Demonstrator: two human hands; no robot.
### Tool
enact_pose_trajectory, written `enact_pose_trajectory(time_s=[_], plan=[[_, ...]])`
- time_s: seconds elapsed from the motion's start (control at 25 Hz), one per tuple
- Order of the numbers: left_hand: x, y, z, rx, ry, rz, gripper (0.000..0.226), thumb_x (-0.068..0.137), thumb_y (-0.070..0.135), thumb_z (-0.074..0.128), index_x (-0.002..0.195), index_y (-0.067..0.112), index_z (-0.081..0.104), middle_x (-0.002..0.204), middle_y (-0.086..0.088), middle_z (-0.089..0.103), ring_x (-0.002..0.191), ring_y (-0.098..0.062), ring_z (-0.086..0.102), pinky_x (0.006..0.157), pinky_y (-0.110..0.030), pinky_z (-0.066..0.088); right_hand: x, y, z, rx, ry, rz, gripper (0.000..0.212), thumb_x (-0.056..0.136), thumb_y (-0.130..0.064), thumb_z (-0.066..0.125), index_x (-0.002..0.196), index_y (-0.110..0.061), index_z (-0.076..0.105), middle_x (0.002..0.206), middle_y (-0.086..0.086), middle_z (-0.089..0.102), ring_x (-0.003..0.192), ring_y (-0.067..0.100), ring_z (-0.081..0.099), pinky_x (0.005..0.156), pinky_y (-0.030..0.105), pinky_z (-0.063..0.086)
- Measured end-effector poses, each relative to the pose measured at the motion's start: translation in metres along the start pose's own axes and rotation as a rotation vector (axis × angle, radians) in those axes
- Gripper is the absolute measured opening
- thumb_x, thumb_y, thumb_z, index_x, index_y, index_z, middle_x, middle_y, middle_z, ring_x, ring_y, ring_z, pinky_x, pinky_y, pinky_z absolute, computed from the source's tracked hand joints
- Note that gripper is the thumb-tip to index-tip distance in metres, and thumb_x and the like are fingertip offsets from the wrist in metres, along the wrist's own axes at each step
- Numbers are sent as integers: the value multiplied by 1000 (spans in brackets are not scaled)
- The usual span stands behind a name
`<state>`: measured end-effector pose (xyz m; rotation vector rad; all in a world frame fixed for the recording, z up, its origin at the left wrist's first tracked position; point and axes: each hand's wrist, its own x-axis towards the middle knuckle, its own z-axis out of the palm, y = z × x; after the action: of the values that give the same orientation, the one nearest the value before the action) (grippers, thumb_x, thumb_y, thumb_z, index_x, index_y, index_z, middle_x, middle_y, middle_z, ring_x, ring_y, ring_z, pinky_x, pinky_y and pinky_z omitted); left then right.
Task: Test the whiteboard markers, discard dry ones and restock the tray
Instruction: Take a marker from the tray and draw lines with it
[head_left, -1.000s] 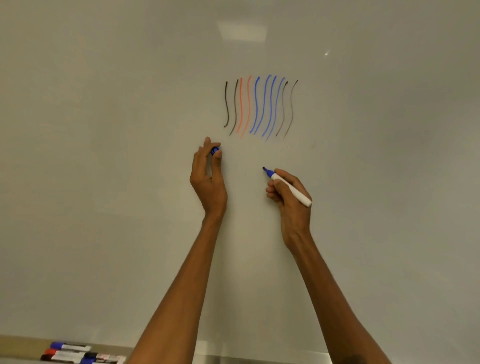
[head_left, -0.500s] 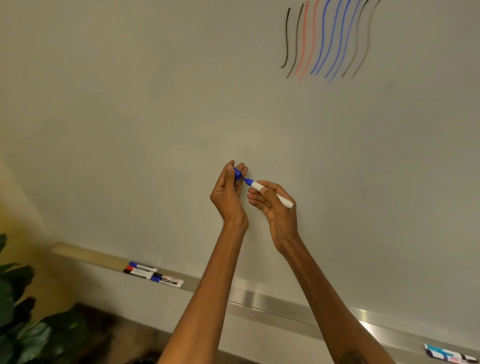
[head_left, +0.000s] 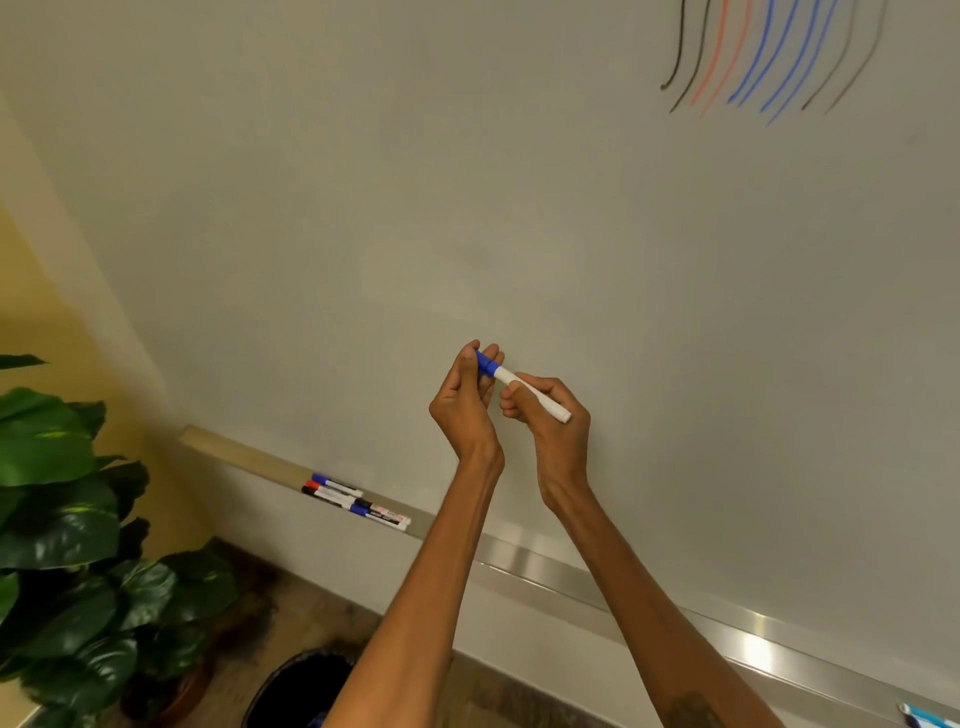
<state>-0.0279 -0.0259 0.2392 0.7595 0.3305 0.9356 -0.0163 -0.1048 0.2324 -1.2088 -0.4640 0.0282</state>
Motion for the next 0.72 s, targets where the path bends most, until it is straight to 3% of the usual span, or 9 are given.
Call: enact_pose_trajectory(time_s=[0.48,0.72], plan=[[14,6,-110,142,170,62,25,98,20,60,117,8,70,97,-8,77,93,-24,75,88,-35,59,-49,72,63,96,-18,225,9,89,-13,70,97,-10,73,84,12,75,77,26,72,74,32,59],[27,12,-192,138,379,-40,24,96,16,62,115,4,71,99,-13,76,95,-28,74,93,-42,57,-75,126,92,109,-210,541,18,92,-17,67,106,-6,71,96,17,74,90,32,72,85,38,59]])
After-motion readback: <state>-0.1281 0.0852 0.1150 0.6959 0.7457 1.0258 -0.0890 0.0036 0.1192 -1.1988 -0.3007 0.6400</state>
